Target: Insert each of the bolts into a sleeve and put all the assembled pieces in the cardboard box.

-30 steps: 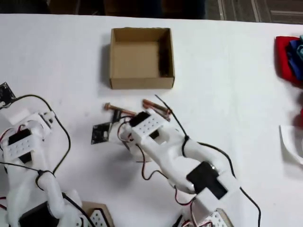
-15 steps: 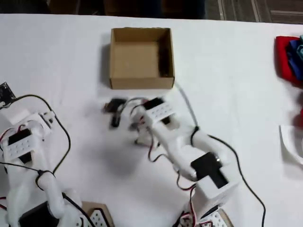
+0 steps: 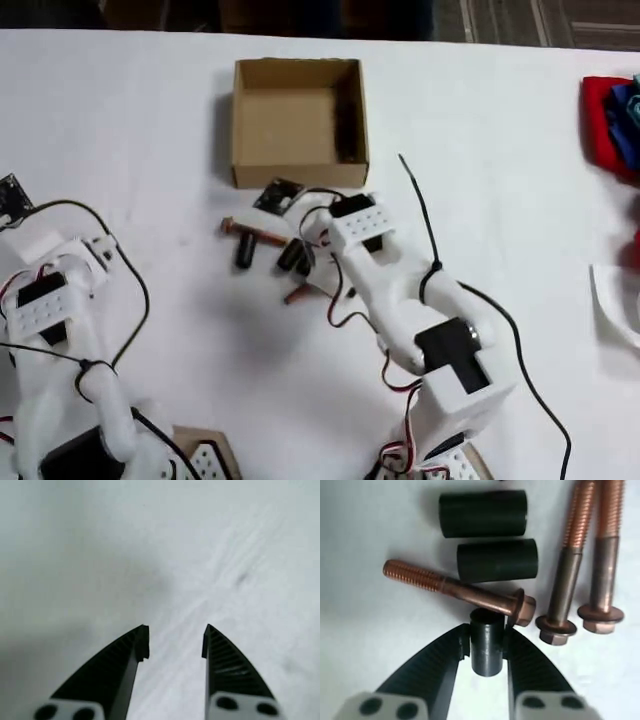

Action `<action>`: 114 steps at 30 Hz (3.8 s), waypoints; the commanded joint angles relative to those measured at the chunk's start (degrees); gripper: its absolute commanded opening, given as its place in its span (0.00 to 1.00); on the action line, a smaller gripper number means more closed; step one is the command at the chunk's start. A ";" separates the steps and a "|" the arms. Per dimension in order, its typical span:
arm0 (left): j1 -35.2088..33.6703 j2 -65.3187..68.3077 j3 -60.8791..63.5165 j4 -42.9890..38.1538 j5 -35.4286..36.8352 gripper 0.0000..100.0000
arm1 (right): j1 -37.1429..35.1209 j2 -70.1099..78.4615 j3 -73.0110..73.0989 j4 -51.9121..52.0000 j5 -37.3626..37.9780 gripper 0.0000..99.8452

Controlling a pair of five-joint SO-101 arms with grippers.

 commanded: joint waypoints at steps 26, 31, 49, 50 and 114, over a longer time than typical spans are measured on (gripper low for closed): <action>-0.18 -0.35 -2.59 -0.70 0.26 0.19 | 5.85 -0.31 1.23 -0.13 3.34 0.09; -0.18 -0.35 -2.59 -0.70 0.26 0.19 | 5.41 -0.31 1.23 -0.04 3.34 0.10; -0.18 -0.62 -2.77 -0.70 0.26 0.19 | 5.93 -0.40 1.23 2.15 6.15 0.14; -0.18 -0.62 -2.77 -0.79 0.26 0.19 | 5.93 -0.40 1.23 2.33 6.15 0.14; 65.14 73.76 -99.56 68.04 -29.36 0.19 | 43.38 -30.64 29.89 -19.91 -21.89 0.02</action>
